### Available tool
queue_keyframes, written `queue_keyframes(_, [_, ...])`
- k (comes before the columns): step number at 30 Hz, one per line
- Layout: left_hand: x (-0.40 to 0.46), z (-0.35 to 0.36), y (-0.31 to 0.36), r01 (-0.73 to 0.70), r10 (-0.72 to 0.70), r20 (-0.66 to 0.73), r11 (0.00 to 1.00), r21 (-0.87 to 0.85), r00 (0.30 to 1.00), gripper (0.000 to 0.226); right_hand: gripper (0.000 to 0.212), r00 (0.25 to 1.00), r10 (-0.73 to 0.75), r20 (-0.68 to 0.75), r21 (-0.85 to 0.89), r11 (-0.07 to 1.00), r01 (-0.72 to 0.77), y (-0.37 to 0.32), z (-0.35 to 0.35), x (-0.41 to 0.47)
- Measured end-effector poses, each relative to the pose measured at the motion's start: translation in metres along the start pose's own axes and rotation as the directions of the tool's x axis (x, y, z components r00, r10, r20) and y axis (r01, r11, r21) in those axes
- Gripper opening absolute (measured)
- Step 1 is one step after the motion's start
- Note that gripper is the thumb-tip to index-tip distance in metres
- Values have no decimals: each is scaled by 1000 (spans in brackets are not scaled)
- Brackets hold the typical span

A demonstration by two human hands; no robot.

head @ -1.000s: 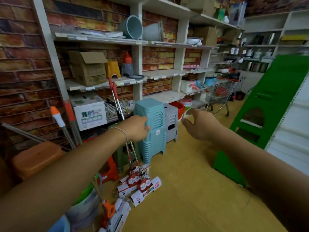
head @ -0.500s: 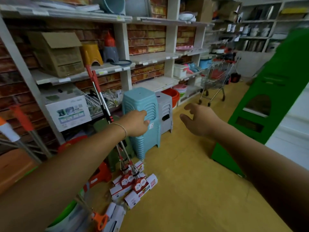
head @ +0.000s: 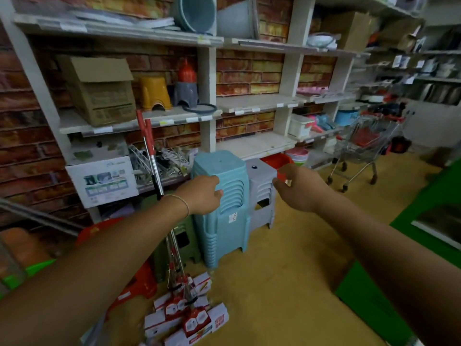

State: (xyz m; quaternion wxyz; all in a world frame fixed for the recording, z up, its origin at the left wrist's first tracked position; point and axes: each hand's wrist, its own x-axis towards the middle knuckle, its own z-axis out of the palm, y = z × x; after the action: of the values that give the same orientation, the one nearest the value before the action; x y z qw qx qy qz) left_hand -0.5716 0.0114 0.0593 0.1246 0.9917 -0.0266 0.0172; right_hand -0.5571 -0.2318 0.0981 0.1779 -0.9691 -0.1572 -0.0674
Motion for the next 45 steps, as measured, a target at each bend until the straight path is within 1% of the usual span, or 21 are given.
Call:
queue_keyframes(3, [25, 2, -9, 32, -32, -13, 999, -4, 999, 35, 50, 999, -31, 18, 31, 999, 30, 7, 9, 30])
queue_keyframes(6, [49, 5, -23, 66, -66, -26, 998, -12, 998, 24, 49, 998, -58, 37, 66, 996, 56, 13, 28, 59])
queue_keyframes(9, [76, 12, -42, 93, -93, -3, 996, -8, 996, 17, 49, 996, -51, 74, 91, 995, 44, 16, 51, 90])
queue_keyframes(14, [138, 29, -82, 123, -121, 59, 992, -27, 991, 12, 47, 993, -34, 114, 114, 993, 21, 17, 85, 145])
queue_keyframes(17, [183, 34, -99, 140, -137, 90, 990, -34, 986, 33, 48, 989, -21, 145, 86, 996, 8, 16, 100, 185])
queue_keyframes(20, [229, 37, -122, 167, -161, 122, 985, -46, 979, 43, 48, 987, -15, 160, 51, 999, 6, 11, 111, 233])
queue_keyframes(23, [262, 33, -148, 169, -163, 117, 984, -47, 980, 40, 49, 984, -23, 176, 44, 999, 15, -3, 126, 280])
queue_keyframes(26, [280, 29, -176, 183, -176, 106, 981, -58, 979, 32, 47, 975, -81, 205, 56, 996, 70, -24, 150, 323])
queue_keyframes(28, [285, 33, -195, 197, -189, 107, 977, -79, 976, 35, 47, 968, -108, 228, 78, 993, 93, -38, 165, 342])
queue_keyframes(30, [288, 34, -220, 246, -236, 112, 965, -89, 965, 35, 47, 954, -153, 259, 104, 986, 129, -56, 185, 366])
queue_keyframes(33, [290, 38, -258, 354, -345, 103, 931, -87, 933, 33, 44, 931, -230, 285, 137, 971, 198, -85, 214, 398])
queue_keyframes(36, [288, 46, -298, 454, -448, 78, 882, -128, 891, 32, 35, 891, -319, 323, 174, 945, 276, -111, 243, 427])
queue_keyframes(38, [285, 52, -320, 510, -508, 55, 844, -166, 860, 29, 29, 850, -379, 365, 216, 923, 319, -125, 266, 448])
queue_keyframes(39, [285, 55, -330, 530, -537, 19, 827, -188, 843, 27, 30, 826, -412, 385, 230, 909, 347, -132, 279, 460])
queue_keyframes(40, [286, 56, -336, 553, -569, -26, 807, -207, 822, 26, 33, 797, -448, 405, 238, 893, 382, -139, 293, 473])
queue_keyframes(42, [292, 62, -349, 584, -622, -127, 775, -244, 772, 31, 34, 731, -518, 444, 264, 855, 446, -153, 322, 501])
queue_keyframes(45, [304, 74, -364, 658, -702, -177, 710, -253, 689, 32, 32, 623, -599, 503, 340, 800, 495, -176, 358, 541])
